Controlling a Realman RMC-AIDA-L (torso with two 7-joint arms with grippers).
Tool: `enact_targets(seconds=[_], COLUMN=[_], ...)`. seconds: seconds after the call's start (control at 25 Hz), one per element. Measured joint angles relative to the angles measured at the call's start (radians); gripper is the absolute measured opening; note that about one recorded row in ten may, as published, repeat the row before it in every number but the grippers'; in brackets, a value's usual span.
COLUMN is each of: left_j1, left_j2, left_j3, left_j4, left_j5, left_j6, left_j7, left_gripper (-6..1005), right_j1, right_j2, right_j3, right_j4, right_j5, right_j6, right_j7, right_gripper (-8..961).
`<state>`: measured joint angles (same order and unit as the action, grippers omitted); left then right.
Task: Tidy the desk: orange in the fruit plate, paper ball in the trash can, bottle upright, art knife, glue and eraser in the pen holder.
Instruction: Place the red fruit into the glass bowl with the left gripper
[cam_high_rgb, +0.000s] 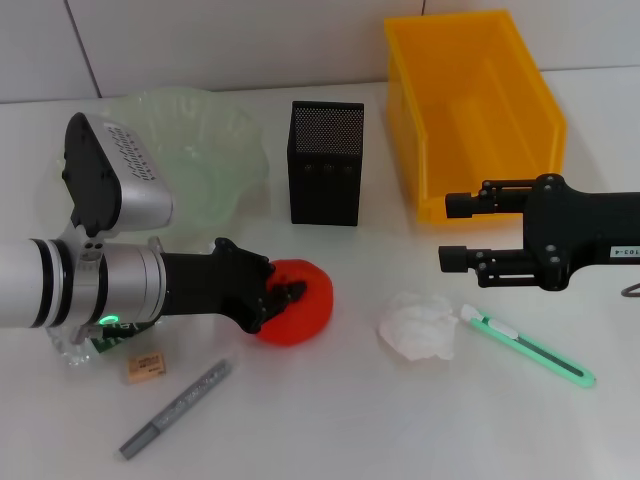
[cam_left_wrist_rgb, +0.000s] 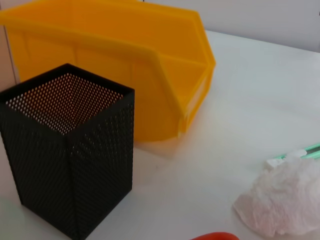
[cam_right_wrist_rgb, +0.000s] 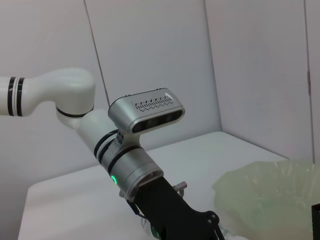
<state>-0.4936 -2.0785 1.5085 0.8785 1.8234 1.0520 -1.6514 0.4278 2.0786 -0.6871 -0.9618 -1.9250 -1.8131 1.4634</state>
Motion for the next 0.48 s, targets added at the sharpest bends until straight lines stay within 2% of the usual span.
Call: enact_targets(seconds=[0.36, 0.4, 0.48], left_j1=[0.002, 0.024, 0.03], left_j2=[0.0, 0.001, 0.002], left_j3=[0.0, -0.001, -0.001], left_j4=[0.01, 0.061, 0.072], left_j5=[0.0, -0.011, -0.015], left_j6=[0.002, 0.014, 0.017], left_j7=[-0.002, -0.008, -0.008], left_gripper=[123, 118, 104], right_j1=[0.0, 0.0, 0.0], right_j2=[0.0, 0.0, -0.001], right_j3=[0.002, 0.004, 0.005], right_j4=[0.0, 0.0, 0.0], right_j5=[0.0, 0.0, 0.0], right_j6=[0.006, 0.007, 0.008], right_j7=[0.0, 0.0, 0.0], right_gripper=[671, 671, 671])
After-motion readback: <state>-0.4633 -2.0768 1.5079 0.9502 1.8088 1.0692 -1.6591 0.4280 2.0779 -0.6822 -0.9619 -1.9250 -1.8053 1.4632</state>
